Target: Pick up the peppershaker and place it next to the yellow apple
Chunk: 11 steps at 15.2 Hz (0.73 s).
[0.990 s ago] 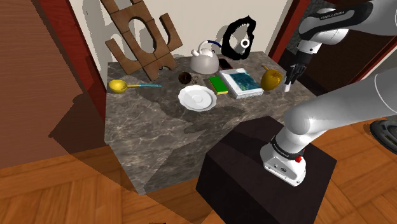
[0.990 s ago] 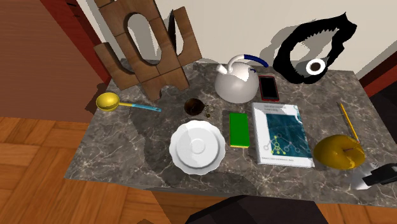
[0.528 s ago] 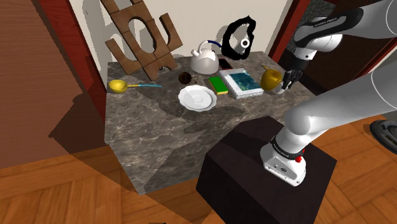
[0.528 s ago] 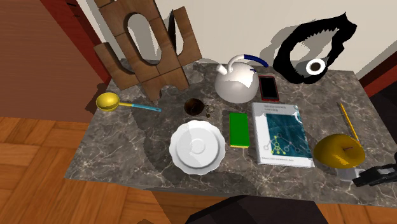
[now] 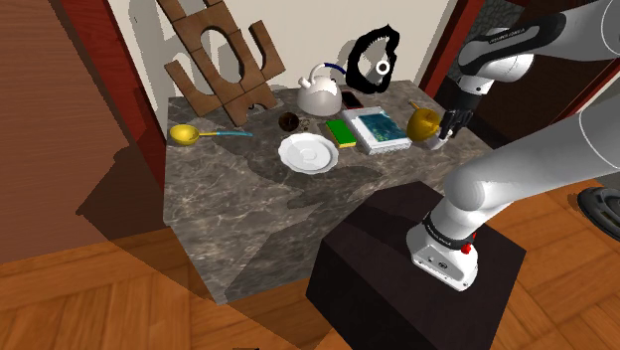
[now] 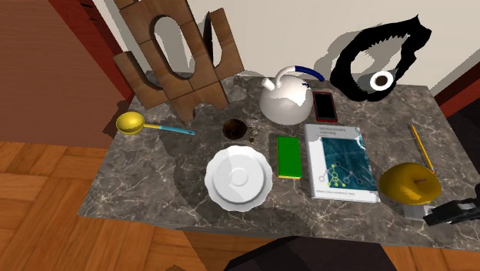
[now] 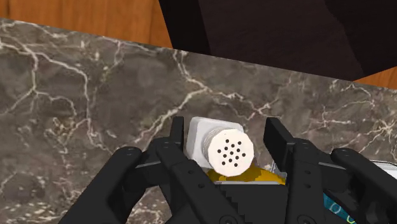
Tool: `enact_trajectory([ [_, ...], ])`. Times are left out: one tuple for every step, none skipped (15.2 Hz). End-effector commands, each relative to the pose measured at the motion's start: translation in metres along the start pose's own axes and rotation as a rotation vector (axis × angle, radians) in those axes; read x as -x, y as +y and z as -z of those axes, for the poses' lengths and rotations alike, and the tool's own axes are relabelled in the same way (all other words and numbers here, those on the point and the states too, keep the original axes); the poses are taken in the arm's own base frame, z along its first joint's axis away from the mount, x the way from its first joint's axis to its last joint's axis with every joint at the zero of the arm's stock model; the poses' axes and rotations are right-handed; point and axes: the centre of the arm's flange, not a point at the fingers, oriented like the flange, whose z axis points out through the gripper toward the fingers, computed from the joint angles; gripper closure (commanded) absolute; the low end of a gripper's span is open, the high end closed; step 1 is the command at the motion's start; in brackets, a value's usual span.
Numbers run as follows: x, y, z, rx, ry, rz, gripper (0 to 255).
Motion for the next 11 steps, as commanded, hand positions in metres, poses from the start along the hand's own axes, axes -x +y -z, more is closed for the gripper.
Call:
enact_trajectory([
  [0.0,0.0,0.0,0.0,0.0,0.0,0],
  [0.0,0.0,0.0,0.0,0.0,0.0,0],
  [0.0,0.0,0.0,0.0,0.0,0.0,0],
  [0.0,0.0,0.0,0.0,0.0,0.0,0],
  [0.0,0.0,0.0,0.0,0.0,0.0,0],
  [0.0,0.0,0.013,0.0,0.0,0.0,0],
  [0.0,0.0,0.026,0.0,0.0,0.0,0],
  [0.0,0.0,0.04,0.0,0.0,0.0,0],
  [0.0,0.0,0.05,0.0,0.0,0.0,0],
  [0.0,0.0,0.05,0.0,0.0,0.0,0],
  [0.0,0.0,0.05,0.0,0.0,0.0,0],
])
